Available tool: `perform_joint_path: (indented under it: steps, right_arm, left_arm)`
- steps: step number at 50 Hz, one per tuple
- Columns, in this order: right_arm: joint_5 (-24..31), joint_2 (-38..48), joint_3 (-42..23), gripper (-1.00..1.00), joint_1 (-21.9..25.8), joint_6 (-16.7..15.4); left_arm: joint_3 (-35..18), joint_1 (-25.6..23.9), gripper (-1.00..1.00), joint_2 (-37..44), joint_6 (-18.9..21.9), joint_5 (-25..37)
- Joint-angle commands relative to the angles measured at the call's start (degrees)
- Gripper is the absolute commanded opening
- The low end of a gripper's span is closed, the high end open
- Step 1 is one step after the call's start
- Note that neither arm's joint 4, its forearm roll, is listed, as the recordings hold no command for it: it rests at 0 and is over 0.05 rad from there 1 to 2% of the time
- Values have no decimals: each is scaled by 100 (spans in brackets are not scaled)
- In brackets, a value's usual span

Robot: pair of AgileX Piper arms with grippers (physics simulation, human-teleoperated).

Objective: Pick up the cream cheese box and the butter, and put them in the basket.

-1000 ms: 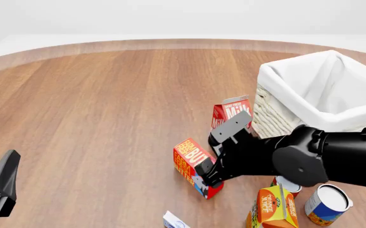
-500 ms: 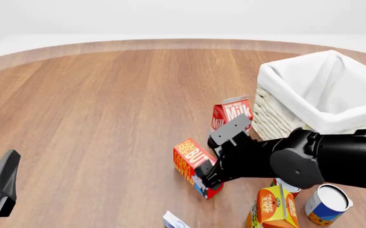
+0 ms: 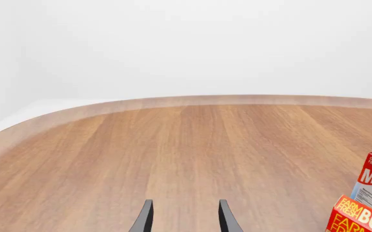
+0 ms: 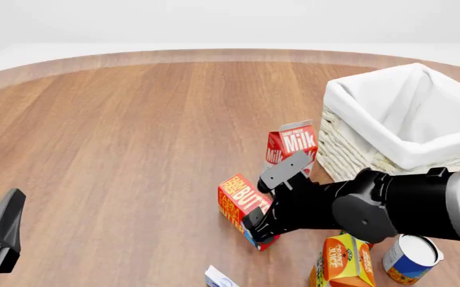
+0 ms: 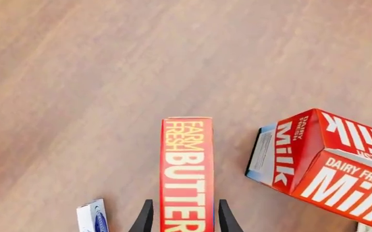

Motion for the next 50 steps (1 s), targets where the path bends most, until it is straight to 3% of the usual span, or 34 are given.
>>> perform_joint_path:
  steps: [1,22,23,50]
  right_arm:
    - [-131,161,27,100,24,77]
    - [-238,272,34,100,112,201]
    - [-240,243,46,-100,84,174]
    - [596,-652,-354,-100,255,87]
  left_arm:
    - [0,0,100,0,0,0]
    - [0,0,100,0,0,0]
    - [0,0,100,0,0,0]
    - [0,0,100,0,0,0]
